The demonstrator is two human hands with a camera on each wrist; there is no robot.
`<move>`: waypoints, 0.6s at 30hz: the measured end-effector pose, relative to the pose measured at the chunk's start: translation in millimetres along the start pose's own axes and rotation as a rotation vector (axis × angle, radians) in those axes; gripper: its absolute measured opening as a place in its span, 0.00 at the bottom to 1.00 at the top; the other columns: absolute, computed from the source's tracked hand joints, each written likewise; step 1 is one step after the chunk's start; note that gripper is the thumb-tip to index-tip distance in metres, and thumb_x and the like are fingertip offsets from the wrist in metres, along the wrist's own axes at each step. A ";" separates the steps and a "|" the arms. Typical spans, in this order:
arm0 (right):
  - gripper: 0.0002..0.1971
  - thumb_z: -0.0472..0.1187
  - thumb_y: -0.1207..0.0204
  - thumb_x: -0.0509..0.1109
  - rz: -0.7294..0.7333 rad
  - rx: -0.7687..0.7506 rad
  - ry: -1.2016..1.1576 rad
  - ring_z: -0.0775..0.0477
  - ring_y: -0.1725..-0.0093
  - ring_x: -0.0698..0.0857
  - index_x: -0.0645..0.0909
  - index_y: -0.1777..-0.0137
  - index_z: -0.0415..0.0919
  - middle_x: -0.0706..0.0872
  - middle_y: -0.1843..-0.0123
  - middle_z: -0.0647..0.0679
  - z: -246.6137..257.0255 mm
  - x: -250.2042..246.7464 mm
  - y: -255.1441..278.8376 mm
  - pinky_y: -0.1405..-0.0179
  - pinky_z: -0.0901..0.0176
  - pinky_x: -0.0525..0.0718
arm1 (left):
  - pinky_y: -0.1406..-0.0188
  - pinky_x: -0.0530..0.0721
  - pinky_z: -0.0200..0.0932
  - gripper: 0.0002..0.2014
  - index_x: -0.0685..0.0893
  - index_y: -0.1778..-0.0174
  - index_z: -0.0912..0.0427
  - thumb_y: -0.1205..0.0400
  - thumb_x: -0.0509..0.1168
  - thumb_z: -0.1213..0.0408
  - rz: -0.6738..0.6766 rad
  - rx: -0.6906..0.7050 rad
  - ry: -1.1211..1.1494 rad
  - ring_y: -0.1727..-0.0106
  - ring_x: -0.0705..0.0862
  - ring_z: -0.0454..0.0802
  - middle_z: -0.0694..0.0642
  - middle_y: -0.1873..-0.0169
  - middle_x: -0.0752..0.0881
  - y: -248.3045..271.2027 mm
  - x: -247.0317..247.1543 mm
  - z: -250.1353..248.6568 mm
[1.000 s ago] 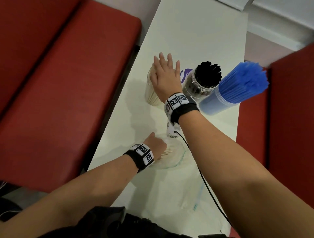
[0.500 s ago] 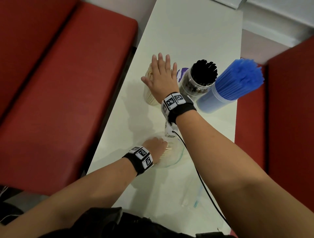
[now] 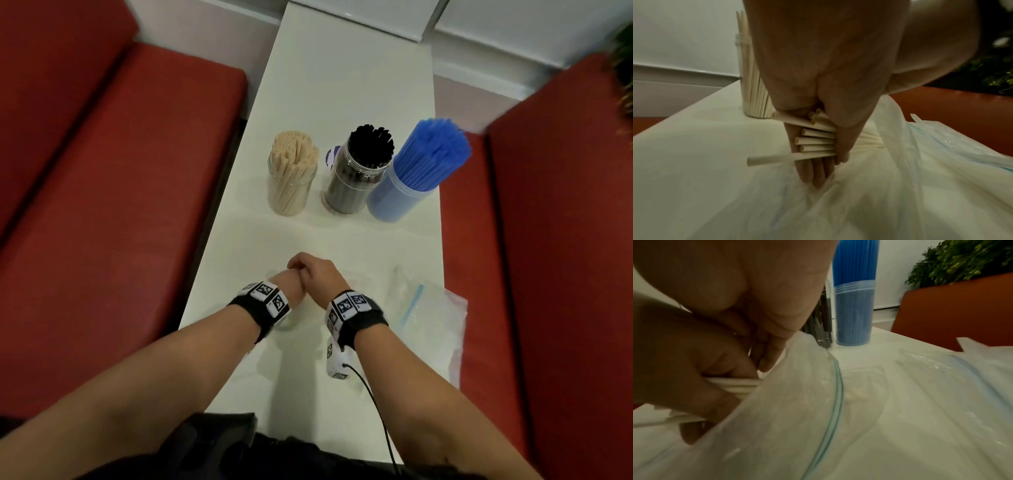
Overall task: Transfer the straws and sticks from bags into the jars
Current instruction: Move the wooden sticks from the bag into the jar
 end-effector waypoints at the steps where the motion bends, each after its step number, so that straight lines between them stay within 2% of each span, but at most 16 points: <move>1: 0.18 0.30 0.19 0.58 0.004 0.027 0.019 0.36 0.42 0.86 0.84 0.37 0.42 0.90 0.42 0.37 -5.3 1.9 3.6 0.39 0.47 0.83 | 0.32 0.76 0.48 0.17 0.78 0.30 0.71 0.12 0.52 0.76 0.007 -0.004 0.002 0.29 0.81 0.61 0.68 0.30 0.81 0.9 -0.1 2.4; 4: 0.23 0.27 0.20 0.58 0.069 0.057 0.133 0.34 0.37 0.85 0.80 0.29 0.42 0.87 0.35 0.36 -13.9 8.3 10.0 0.34 0.43 0.81 | 0.39 0.80 0.48 0.17 0.80 0.30 0.69 0.12 0.55 0.74 -0.004 0.012 0.022 0.34 0.85 0.62 0.66 0.33 0.84 4.3 0.1 7.7; 8: 0.21 0.29 0.23 0.65 0.166 0.052 0.335 0.37 0.30 0.81 0.78 0.30 0.41 0.83 0.30 0.41 -17.2 16.9 16.6 0.31 0.45 0.79 | 0.42 0.80 0.48 0.16 0.81 0.30 0.68 0.12 0.57 0.73 -0.001 -0.001 0.028 0.35 0.86 0.62 0.66 0.34 0.85 9.2 1.8 8.1; 12: 0.24 0.30 0.24 0.72 0.189 0.088 0.317 0.37 0.32 0.82 0.75 0.28 0.38 0.85 0.31 0.40 -15.9 20.0 20.3 0.37 0.52 0.78 | 0.54 0.76 0.45 0.15 0.82 0.31 0.65 0.12 0.61 0.66 -0.031 0.028 -0.017 0.39 0.87 0.61 0.64 0.36 0.87 13.8 -3.9 7.8; 15: 0.27 0.31 0.24 0.75 0.156 0.099 0.252 0.39 0.31 0.83 0.75 0.26 0.38 0.85 0.30 0.40 -15.1 20.4 22.9 0.34 0.52 0.78 | 0.54 0.75 0.45 0.14 0.85 0.32 0.59 0.12 0.61 0.64 -0.041 0.024 -0.085 0.39 0.87 0.58 0.59 0.36 0.88 19.9 -11.8 7.0; 17: 0.24 0.34 0.22 0.75 0.146 0.104 0.242 0.39 0.32 0.83 0.77 0.27 0.37 0.85 0.31 0.40 -13.3 20.9 24.7 0.34 0.51 0.78 | 0.54 0.76 0.45 0.12 0.87 0.37 0.58 0.13 0.63 0.63 -0.038 0.014 -0.119 0.41 0.88 0.57 0.57 0.38 0.89 24.5 -21.6 4.8; 18: 0.20 0.35 0.21 0.74 0.137 0.099 0.247 0.38 0.34 0.84 0.80 0.30 0.36 0.86 0.33 0.39 -12.5 21.2 25.3 0.37 0.52 0.78 | 0.55 0.76 0.46 0.11 0.88 0.39 0.58 0.14 0.65 0.62 -0.034 0.012 -0.139 0.43 0.88 0.57 0.57 0.40 0.89 27.8 -28.7 3.1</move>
Point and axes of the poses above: each hand's wrist, its own y-axis away from the middle knuckle, its own x-axis out of the palm, z = x × y, the point moved 2 cm from there along -y, towards the middle knuckle
